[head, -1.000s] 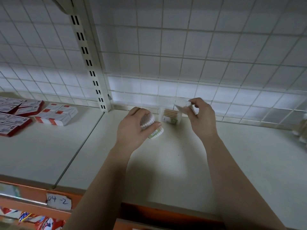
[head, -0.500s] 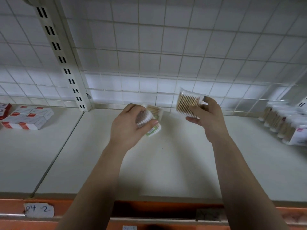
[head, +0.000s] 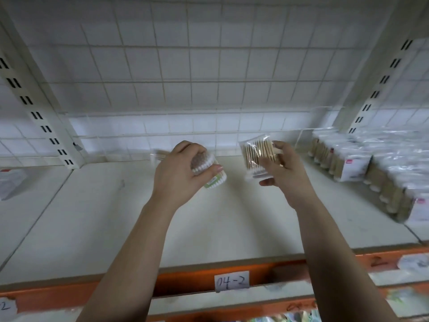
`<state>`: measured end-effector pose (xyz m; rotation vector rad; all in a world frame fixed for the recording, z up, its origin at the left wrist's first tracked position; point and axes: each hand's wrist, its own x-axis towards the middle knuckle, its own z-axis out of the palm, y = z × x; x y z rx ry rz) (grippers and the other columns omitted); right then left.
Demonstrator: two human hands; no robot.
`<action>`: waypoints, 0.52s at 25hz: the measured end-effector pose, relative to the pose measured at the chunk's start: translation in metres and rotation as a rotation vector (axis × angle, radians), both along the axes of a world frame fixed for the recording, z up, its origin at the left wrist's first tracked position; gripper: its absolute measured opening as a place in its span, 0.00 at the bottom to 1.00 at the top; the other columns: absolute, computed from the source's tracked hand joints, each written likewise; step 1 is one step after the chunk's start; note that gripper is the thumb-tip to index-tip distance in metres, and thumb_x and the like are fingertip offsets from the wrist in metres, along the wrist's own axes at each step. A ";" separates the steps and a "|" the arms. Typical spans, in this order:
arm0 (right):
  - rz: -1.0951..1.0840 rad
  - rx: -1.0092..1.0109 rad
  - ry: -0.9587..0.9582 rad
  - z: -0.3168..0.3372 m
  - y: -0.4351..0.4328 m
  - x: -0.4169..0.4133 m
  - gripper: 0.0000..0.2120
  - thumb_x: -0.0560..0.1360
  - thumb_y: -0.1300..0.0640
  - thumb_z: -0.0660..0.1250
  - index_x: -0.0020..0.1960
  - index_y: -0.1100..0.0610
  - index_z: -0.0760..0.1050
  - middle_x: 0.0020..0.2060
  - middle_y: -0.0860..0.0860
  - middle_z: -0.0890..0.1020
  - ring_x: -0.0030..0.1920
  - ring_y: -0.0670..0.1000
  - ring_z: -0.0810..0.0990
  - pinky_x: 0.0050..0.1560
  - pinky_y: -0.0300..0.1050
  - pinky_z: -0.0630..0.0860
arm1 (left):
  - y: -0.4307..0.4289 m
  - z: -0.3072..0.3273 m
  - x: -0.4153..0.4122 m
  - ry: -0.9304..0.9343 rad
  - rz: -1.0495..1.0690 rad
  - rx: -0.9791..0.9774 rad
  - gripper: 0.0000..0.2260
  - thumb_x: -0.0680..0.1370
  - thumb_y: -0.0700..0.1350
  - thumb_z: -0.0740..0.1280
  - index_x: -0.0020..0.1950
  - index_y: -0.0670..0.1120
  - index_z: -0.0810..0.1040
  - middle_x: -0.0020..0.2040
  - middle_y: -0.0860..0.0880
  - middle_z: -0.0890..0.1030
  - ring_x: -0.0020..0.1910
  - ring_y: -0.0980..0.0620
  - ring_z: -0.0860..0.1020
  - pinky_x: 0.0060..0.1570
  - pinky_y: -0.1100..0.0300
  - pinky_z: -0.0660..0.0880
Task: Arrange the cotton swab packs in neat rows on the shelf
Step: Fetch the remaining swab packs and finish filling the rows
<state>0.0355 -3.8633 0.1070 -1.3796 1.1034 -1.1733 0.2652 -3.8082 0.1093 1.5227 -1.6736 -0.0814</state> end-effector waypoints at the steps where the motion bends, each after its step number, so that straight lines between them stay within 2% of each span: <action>1: -0.002 -0.021 0.005 0.001 0.000 -0.016 0.15 0.75 0.61 0.67 0.56 0.44 0.70 0.46 0.60 0.79 0.40 0.59 0.82 0.33 0.45 0.77 | -0.003 0.001 -0.016 0.003 -0.011 0.000 0.21 0.67 0.68 0.65 0.49 0.54 0.76 0.50 0.60 0.76 0.47 0.61 0.74 0.45 0.56 0.75; 3: 0.000 -0.062 0.029 0.003 0.002 -0.048 0.14 0.76 0.63 0.66 0.56 0.48 0.70 0.43 0.63 0.81 0.35 0.58 0.81 0.29 0.44 0.74 | -0.008 0.001 -0.049 0.004 -0.028 0.002 0.20 0.67 0.68 0.65 0.49 0.54 0.76 0.50 0.60 0.75 0.46 0.62 0.74 0.45 0.57 0.75; 5: -0.007 -0.093 0.078 0.007 0.004 -0.080 0.08 0.76 0.62 0.67 0.50 0.51 0.73 0.42 0.67 0.79 0.32 0.58 0.80 0.28 0.43 0.74 | -0.010 0.000 -0.082 -0.008 -0.041 0.020 0.20 0.67 0.68 0.66 0.49 0.55 0.76 0.49 0.60 0.75 0.45 0.61 0.74 0.44 0.56 0.75; 7: 0.013 -0.086 0.111 0.011 0.004 -0.113 0.07 0.73 0.62 0.70 0.49 0.53 0.76 0.43 0.67 0.78 0.34 0.56 0.81 0.31 0.44 0.77 | -0.010 0.000 -0.116 -0.013 -0.042 0.049 0.19 0.67 0.68 0.66 0.49 0.56 0.75 0.48 0.60 0.75 0.45 0.62 0.73 0.44 0.56 0.75; 9: 0.087 -0.044 0.157 0.016 0.002 -0.147 0.16 0.68 0.61 0.76 0.52 0.54 0.75 0.45 0.62 0.79 0.40 0.54 0.80 0.42 0.46 0.80 | -0.010 0.001 -0.148 -0.008 -0.037 0.063 0.19 0.67 0.67 0.66 0.48 0.56 0.75 0.48 0.60 0.75 0.45 0.62 0.73 0.44 0.57 0.74; 11: 0.144 -0.021 0.245 0.019 -0.002 -0.176 0.24 0.61 0.59 0.80 0.52 0.50 0.75 0.51 0.58 0.78 0.47 0.55 0.79 0.51 0.51 0.80 | -0.009 0.002 -0.175 -0.004 -0.026 0.063 0.19 0.67 0.68 0.66 0.48 0.56 0.75 0.49 0.60 0.75 0.46 0.61 0.73 0.45 0.58 0.74; 13: 0.168 -0.030 0.310 0.023 -0.005 -0.194 0.26 0.59 0.59 0.81 0.52 0.48 0.75 0.48 0.57 0.78 0.45 0.56 0.79 0.49 0.51 0.79 | -0.007 0.002 -0.193 0.002 -0.012 0.070 0.20 0.66 0.68 0.66 0.49 0.55 0.76 0.49 0.60 0.76 0.46 0.61 0.74 0.45 0.58 0.74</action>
